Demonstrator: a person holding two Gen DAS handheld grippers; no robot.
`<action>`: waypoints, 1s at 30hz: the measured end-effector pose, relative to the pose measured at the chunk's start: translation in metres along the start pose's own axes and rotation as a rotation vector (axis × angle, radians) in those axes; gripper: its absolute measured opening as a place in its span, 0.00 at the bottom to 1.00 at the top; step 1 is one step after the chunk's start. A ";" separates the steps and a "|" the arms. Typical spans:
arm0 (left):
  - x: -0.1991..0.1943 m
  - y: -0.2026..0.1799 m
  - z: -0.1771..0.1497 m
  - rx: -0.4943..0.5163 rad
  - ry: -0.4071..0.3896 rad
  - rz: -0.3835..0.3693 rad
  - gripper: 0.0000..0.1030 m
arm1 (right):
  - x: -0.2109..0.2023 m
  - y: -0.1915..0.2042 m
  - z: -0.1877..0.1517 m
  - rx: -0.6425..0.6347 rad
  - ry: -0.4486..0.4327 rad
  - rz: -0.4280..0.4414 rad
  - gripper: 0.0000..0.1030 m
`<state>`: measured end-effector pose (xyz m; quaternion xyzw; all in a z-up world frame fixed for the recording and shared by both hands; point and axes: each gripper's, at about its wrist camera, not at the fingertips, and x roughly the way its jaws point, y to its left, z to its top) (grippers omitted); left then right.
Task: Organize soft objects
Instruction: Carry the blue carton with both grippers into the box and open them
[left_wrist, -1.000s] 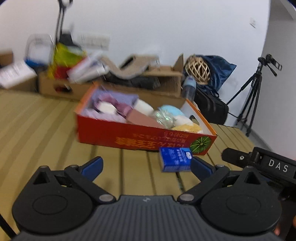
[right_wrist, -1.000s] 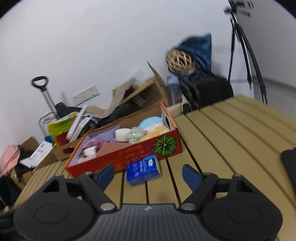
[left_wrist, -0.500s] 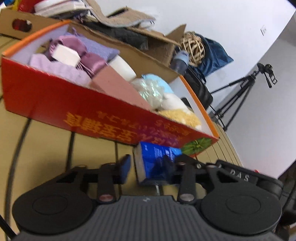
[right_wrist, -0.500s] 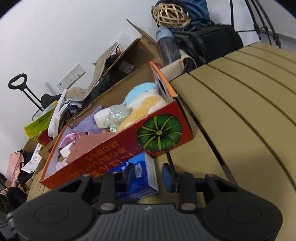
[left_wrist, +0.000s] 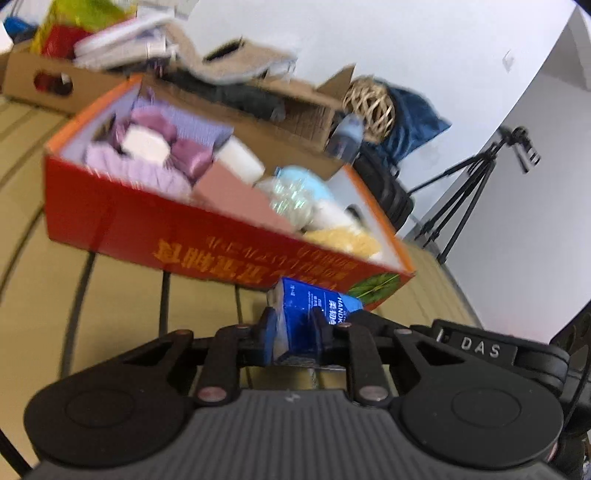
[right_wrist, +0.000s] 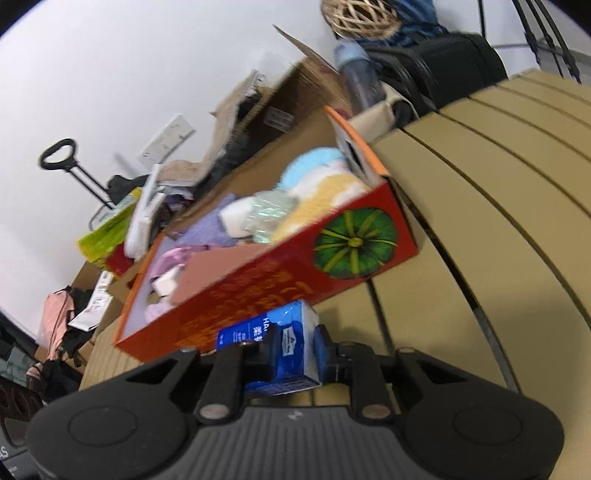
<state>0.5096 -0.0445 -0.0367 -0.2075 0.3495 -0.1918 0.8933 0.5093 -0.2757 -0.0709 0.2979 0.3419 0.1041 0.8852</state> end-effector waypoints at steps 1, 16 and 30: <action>-0.012 -0.005 0.001 0.009 -0.023 0.000 0.19 | -0.012 0.009 -0.001 -0.027 -0.017 0.014 0.17; -0.168 -0.062 -0.044 0.080 -0.248 -0.014 0.19 | -0.170 0.086 -0.068 -0.212 -0.249 0.085 0.17; -0.161 -0.070 -0.002 0.106 -0.274 -0.061 0.19 | -0.169 0.098 -0.034 -0.212 -0.308 0.112 0.17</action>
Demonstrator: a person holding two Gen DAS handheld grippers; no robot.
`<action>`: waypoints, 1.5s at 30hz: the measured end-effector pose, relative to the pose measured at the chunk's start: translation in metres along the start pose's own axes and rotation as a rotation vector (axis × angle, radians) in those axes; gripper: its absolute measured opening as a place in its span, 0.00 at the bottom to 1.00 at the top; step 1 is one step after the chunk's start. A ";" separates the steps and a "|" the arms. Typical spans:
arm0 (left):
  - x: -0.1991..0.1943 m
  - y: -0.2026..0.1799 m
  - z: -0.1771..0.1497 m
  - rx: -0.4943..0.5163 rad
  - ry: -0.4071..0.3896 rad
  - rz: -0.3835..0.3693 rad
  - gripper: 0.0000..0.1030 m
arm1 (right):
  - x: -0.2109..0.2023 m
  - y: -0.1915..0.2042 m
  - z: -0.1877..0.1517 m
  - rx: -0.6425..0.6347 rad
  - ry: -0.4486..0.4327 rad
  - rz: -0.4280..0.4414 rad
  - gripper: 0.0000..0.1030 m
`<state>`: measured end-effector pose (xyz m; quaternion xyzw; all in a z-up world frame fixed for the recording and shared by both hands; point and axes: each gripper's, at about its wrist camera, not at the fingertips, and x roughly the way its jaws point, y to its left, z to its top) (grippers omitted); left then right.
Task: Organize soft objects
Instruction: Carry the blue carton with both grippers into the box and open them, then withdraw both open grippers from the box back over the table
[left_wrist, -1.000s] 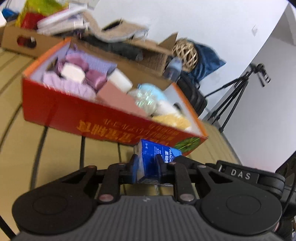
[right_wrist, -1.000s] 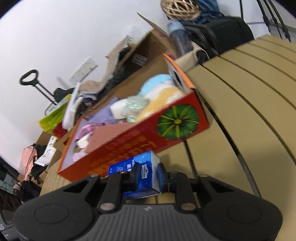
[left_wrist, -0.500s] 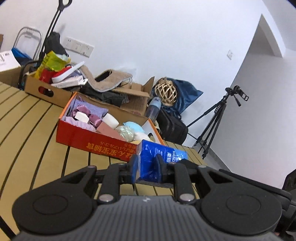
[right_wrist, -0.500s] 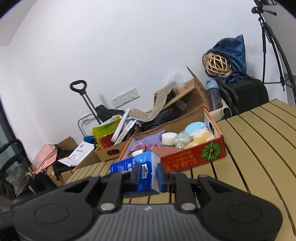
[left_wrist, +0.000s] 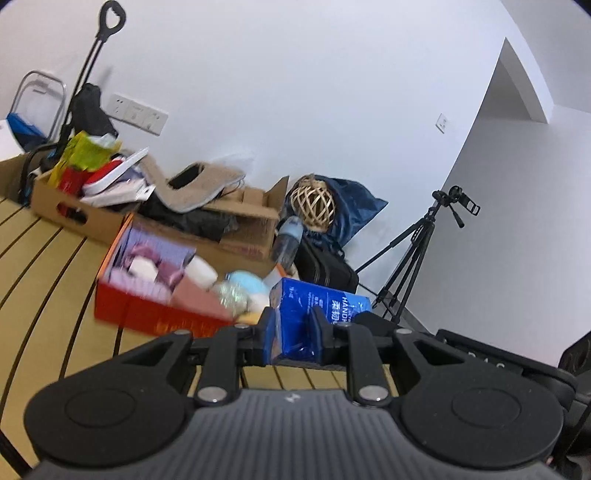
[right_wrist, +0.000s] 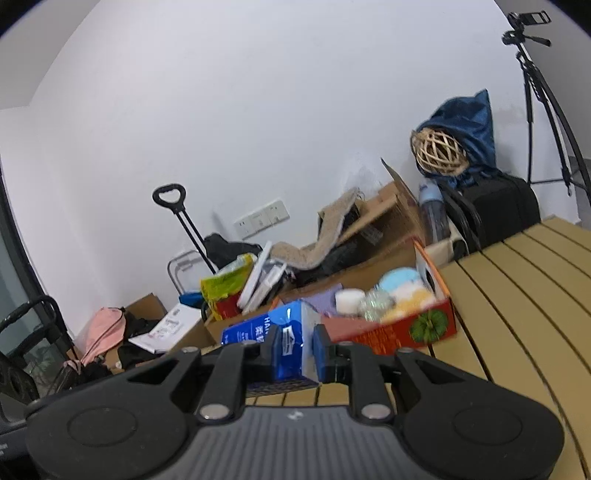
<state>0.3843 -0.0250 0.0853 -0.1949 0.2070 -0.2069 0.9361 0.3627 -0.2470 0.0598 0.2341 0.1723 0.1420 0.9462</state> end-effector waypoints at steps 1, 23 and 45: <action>0.010 0.003 0.010 0.004 0.003 0.002 0.19 | 0.010 0.000 0.008 -0.012 0.001 -0.001 0.17; 0.245 0.127 0.056 -0.129 0.098 0.118 0.21 | 0.284 -0.066 0.046 0.021 0.143 -0.102 0.23; 0.166 0.094 0.057 0.002 0.041 0.256 0.48 | 0.215 -0.060 0.049 -0.174 0.180 -0.295 0.56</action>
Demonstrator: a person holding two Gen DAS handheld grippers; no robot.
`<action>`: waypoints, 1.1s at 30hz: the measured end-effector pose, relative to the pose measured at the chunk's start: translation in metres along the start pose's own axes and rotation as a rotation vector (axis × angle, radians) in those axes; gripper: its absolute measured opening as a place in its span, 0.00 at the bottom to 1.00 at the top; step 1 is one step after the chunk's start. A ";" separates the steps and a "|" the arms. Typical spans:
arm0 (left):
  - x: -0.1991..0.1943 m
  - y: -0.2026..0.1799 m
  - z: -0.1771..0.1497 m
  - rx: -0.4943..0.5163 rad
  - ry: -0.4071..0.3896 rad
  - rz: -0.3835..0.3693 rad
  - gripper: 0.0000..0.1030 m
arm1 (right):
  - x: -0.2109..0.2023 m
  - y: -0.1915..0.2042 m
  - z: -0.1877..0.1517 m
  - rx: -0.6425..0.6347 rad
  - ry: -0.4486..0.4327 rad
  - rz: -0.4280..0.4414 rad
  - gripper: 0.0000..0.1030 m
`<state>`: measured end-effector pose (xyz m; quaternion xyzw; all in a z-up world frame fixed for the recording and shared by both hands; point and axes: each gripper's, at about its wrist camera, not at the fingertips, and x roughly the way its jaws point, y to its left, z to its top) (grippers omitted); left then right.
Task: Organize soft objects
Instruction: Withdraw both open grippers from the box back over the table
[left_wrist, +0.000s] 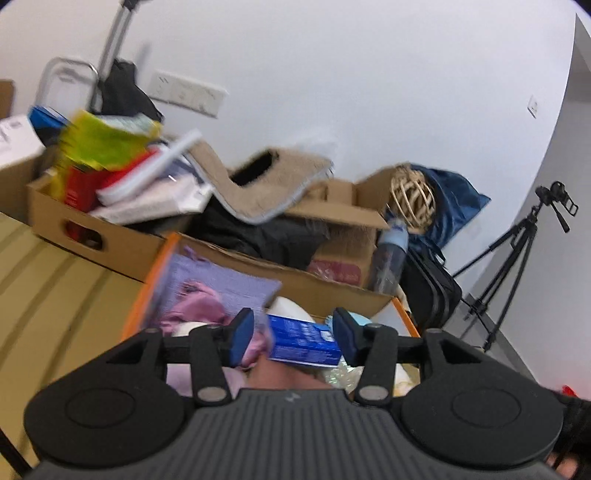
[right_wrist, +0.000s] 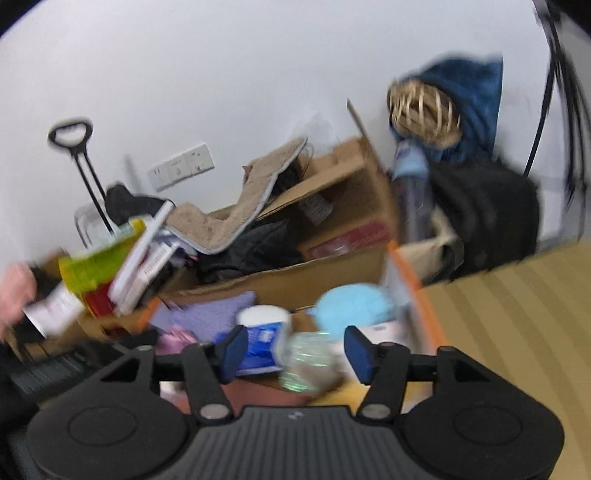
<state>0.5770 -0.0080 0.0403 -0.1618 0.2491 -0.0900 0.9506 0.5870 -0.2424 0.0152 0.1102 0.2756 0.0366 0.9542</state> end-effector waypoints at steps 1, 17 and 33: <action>-0.015 -0.001 -0.002 0.022 -0.016 0.033 0.49 | -0.013 -0.001 -0.003 -0.017 -0.010 -0.023 0.56; -0.262 0.000 -0.135 0.182 -0.162 0.186 0.68 | -0.222 -0.009 -0.148 -0.073 -0.166 0.012 0.83; -0.408 -0.011 -0.269 0.246 -0.192 0.152 0.81 | -0.374 0.037 -0.305 -0.238 -0.223 0.096 0.91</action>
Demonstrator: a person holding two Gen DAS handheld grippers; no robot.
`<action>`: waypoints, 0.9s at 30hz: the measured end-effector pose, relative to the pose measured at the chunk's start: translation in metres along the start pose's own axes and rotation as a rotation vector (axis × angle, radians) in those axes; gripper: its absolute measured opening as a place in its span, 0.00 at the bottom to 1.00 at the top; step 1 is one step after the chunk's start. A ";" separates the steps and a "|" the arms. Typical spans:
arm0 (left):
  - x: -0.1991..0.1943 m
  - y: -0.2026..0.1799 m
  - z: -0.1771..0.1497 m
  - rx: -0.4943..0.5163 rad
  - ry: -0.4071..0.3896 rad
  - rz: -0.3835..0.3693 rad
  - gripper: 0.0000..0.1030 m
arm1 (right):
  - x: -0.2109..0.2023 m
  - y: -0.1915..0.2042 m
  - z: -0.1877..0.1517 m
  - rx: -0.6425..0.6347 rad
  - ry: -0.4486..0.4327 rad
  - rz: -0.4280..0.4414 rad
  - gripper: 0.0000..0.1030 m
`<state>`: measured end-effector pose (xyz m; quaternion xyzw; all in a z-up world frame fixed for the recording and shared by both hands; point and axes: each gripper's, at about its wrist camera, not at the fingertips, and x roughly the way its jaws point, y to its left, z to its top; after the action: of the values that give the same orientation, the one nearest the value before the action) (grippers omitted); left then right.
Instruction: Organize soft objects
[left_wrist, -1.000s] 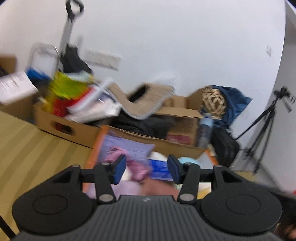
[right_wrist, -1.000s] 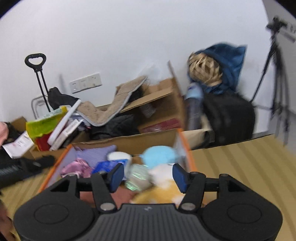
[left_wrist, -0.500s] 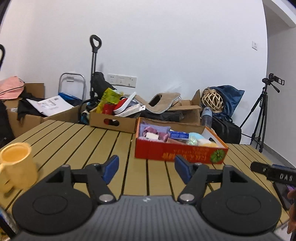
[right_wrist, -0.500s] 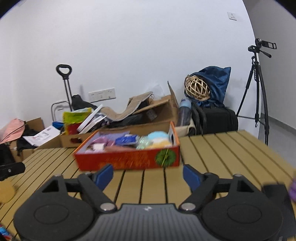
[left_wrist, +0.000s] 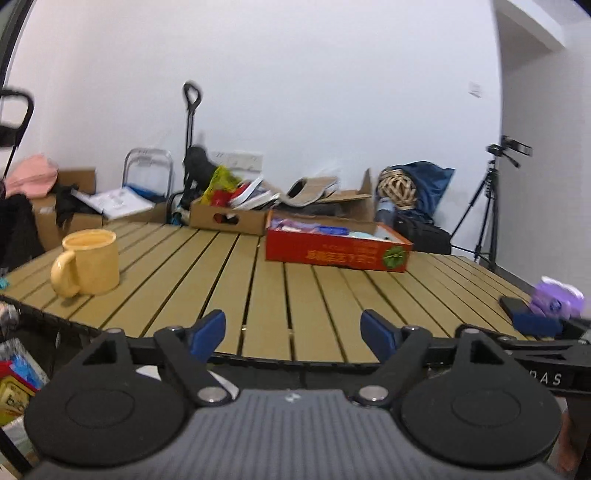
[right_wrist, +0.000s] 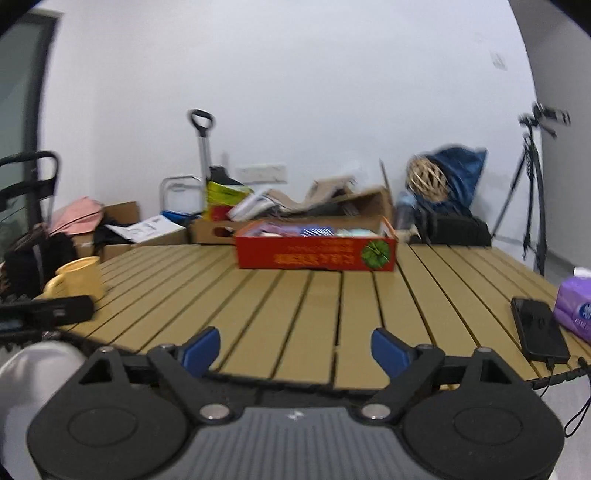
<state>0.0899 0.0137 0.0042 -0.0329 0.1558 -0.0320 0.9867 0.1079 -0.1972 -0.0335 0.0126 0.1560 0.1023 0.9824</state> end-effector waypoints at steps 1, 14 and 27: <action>-0.006 -0.005 -0.003 0.018 0.004 0.002 0.81 | -0.010 0.005 -0.003 -0.013 -0.016 -0.009 0.92; -0.028 -0.018 -0.020 0.066 -0.021 0.028 0.87 | -0.046 -0.008 -0.010 0.068 -0.048 -0.042 0.93; -0.028 -0.017 -0.020 0.068 -0.021 0.014 0.88 | -0.042 -0.002 -0.010 0.038 -0.055 -0.050 0.97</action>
<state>0.0566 -0.0019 -0.0054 0.0015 0.1447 -0.0303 0.9890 0.0666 -0.2081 -0.0303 0.0304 0.1311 0.0745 0.9881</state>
